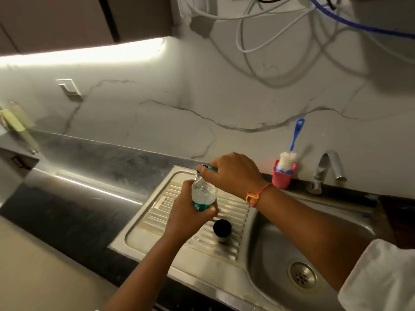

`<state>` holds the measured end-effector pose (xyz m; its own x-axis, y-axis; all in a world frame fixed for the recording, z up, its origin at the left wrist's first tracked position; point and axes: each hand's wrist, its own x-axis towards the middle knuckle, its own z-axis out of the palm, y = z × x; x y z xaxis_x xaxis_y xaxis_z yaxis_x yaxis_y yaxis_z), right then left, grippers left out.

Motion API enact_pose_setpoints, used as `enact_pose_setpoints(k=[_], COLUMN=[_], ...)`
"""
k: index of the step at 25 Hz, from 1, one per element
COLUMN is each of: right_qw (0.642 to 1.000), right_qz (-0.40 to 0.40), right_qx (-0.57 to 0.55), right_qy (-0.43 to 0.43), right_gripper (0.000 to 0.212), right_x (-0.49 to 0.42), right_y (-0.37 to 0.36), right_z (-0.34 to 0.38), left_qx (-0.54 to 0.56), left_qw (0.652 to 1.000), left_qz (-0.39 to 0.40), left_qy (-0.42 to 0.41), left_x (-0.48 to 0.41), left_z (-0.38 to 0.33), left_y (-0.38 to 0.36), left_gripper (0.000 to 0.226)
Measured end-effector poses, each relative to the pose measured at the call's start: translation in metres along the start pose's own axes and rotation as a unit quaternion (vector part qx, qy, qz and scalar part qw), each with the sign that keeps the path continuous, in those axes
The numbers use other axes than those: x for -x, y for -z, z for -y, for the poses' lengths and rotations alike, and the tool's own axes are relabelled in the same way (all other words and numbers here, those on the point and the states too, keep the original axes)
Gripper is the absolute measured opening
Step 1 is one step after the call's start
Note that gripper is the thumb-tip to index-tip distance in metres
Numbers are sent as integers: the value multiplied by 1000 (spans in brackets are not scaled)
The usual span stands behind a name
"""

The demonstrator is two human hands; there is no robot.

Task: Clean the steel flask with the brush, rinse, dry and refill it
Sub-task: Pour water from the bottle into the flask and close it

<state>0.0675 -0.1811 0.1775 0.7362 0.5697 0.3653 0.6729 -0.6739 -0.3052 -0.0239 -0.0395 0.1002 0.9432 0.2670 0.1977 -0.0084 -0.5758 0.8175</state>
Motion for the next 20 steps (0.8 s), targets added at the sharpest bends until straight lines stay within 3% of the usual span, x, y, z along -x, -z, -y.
enact_pose_setpoints(k=[8,14,20], right_qw=[999,992,987], right_qz=[9,90,128], right_qx=[-37,-72,-98], right_qy=[31,47,7], right_gripper=[49,23,30], right_x=[-47,-68,-78], right_y=[-15,-17,-22], right_z=[15,12,16], left_qx=[60,87,83], left_qw=[995,988,983], left_qz=[76,121,160], left_qy=[-28,-41,-30], left_x=[-48,-77,-98], left_z=[25,45,66], left_y=[46,61,66], left_gripper=[67,60,61])
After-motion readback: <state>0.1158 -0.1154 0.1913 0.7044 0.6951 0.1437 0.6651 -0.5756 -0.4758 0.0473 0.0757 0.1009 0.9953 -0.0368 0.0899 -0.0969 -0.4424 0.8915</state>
